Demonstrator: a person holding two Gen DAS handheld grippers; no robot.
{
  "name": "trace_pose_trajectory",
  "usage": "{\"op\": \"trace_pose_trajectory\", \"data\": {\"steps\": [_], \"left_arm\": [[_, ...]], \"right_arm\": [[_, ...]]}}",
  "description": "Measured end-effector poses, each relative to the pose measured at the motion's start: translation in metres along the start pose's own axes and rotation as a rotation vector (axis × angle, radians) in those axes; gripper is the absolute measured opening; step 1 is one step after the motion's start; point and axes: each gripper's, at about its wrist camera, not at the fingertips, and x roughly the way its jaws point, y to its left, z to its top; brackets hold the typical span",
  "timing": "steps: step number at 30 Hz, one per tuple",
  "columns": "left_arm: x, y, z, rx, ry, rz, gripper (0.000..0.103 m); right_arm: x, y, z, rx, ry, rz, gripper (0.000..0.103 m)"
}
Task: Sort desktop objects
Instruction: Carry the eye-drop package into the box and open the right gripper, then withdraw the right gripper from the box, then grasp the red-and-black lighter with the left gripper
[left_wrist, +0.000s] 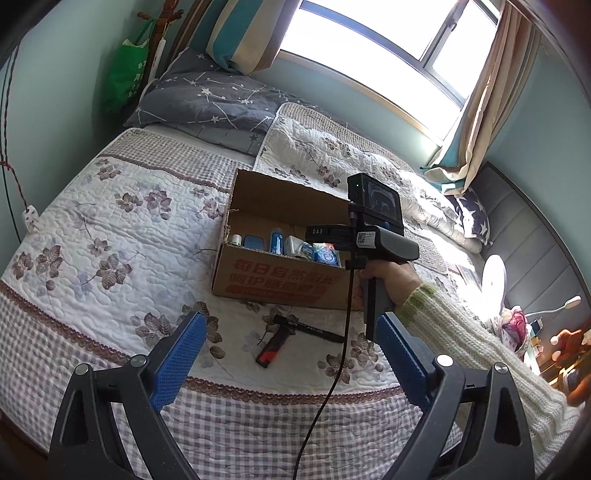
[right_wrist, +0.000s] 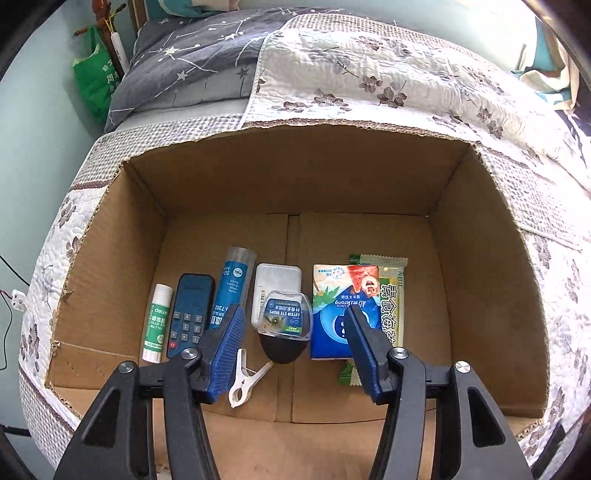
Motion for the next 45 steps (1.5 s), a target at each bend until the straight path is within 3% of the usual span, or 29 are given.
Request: {"op": "trace_pose_trajectory", "data": {"steps": [5, 10, 14, 16, 20, 24, 31, 36, 45], "left_arm": [[0.003, 0.004, -0.001, -0.014, 0.008, 0.01, 0.103], [0.006, 0.002, -0.003, -0.008, 0.017, 0.024, 0.103], [0.015, 0.002, -0.008, 0.013, 0.045, 0.057, 0.103], [0.022, 0.001, -0.013, 0.034, 0.072, 0.081, 0.103], [0.037, -0.001, -0.026, 0.082, 0.129, 0.122, 0.103], [0.052, -0.006, -0.037, 0.139, 0.172, 0.173, 0.103], [0.087, -0.029, -0.057, 0.265, 0.259, 0.166, 0.103], [0.118, -0.035, -0.063, 0.255, 0.356, 0.121, 0.103], [0.198, -0.031, -0.055, 0.284, 0.456, 0.175, 0.103]], "right_arm": [[-0.056, 0.007, -0.036, -0.079, -0.094, 0.022, 0.059], [-0.12, -0.003, -0.095, -0.13, -0.168, 0.012, 0.077], [-0.164, -0.022, -0.143, -0.139, -0.188, 0.027, 0.083], [-0.18, -0.035, -0.162, -0.131, -0.19, 0.025, 0.096], [-0.191, -0.067, -0.189, -0.075, -0.211, -0.037, 0.097], [-0.183, -0.093, -0.19, 0.015, -0.155, -0.032, 0.097], [-0.206, -0.098, -0.186, 0.023, -0.207, 0.039, 0.097], [-0.227, -0.105, -0.186, 0.038, -0.263, 0.057, 0.097], [-0.222, -0.116, -0.19, 0.079, -0.234, 0.061, 0.097]]}}
